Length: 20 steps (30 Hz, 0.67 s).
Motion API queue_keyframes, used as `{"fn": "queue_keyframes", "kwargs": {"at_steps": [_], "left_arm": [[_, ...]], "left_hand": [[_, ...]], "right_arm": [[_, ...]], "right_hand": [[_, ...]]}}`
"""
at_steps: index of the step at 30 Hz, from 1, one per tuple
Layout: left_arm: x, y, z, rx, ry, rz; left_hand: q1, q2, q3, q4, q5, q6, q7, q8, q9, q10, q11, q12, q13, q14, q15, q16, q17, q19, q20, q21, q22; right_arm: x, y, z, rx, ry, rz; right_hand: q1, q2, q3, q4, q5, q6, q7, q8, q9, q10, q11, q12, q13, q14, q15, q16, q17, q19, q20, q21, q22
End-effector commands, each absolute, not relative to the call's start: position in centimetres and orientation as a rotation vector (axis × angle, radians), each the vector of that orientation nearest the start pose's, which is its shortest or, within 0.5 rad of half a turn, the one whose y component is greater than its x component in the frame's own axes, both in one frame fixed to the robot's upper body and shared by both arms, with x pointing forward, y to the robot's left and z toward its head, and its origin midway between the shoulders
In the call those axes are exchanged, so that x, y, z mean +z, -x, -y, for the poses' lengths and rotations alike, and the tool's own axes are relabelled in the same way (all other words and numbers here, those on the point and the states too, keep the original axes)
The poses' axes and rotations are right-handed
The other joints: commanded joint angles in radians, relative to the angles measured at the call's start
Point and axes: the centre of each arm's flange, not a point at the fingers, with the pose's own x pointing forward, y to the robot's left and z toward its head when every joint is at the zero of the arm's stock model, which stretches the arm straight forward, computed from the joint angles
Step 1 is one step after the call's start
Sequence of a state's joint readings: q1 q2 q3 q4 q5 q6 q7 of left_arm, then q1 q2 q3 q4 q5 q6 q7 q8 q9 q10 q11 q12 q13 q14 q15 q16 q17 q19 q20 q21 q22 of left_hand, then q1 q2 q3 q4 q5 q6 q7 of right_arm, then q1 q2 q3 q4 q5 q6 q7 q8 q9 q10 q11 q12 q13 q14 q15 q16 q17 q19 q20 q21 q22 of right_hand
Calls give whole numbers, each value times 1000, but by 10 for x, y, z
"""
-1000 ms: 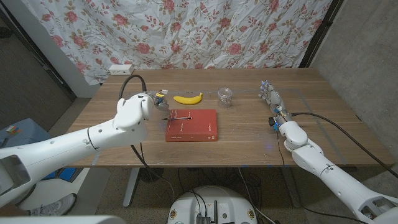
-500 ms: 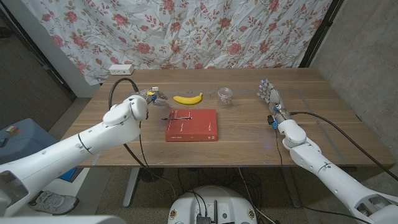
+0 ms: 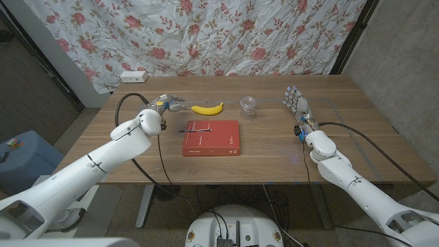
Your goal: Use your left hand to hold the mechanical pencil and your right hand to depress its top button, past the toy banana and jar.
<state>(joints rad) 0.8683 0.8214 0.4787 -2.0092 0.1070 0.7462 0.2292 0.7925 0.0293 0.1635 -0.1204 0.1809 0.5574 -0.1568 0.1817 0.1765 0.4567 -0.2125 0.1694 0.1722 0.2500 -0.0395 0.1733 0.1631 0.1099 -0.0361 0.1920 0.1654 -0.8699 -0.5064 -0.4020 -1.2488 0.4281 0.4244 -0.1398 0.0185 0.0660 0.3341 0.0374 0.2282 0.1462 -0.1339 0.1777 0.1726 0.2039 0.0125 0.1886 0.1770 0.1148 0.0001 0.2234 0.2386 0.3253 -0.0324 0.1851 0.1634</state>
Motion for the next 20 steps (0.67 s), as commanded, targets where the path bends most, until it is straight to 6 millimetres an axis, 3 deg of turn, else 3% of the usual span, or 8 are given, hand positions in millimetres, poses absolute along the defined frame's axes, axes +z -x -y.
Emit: {"fn": "queue_keyframes", "kwargs": {"at_steps": [1,7,11,20], "left_arm": [[12,-583,-294,309,-752,394],[5,-582,-291,315,-701,423],[0,-583,-290,312,-639,437],[-12,-592,-287,322,-472,509]], "left_hand": [[1,15,11,-5,6,-2,12,4,3,-7,3,7,1,13,-119,3,0,21,-47,6,2],[-4,23,18,-16,3,-44,44,-5,2,-53,36,2,1,20,-133,2,0,52,-49,6,1],[-9,28,22,-21,2,-58,89,-3,0,-75,72,6,1,16,-132,0,0,76,-51,7,1],[-8,49,33,-23,2,-49,101,2,0,-67,81,13,2,30,-125,4,0,103,-46,12,2]], "right_arm": [[-54,-647,299,64,96,656],[-54,-648,302,71,83,650],[-54,-649,304,75,69,645],[-58,-648,307,87,52,618]], "right_hand": [[-6,6,1,6,-1,8,12,6,1,8,-2,3,2,5,-8,3,1,10,3,3,1],[-6,6,0,8,-1,10,13,7,1,8,-4,3,2,7,-8,3,0,10,2,3,1],[-6,6,0,9,-1,11,13,7,1,8,-3,2,2,8,-7,3,0,9,3,2,1],[-6,6,-2,12,0,11,14,6,1,14,-7,4,2,11,-10,2,-1,13,4,3,1]]}}
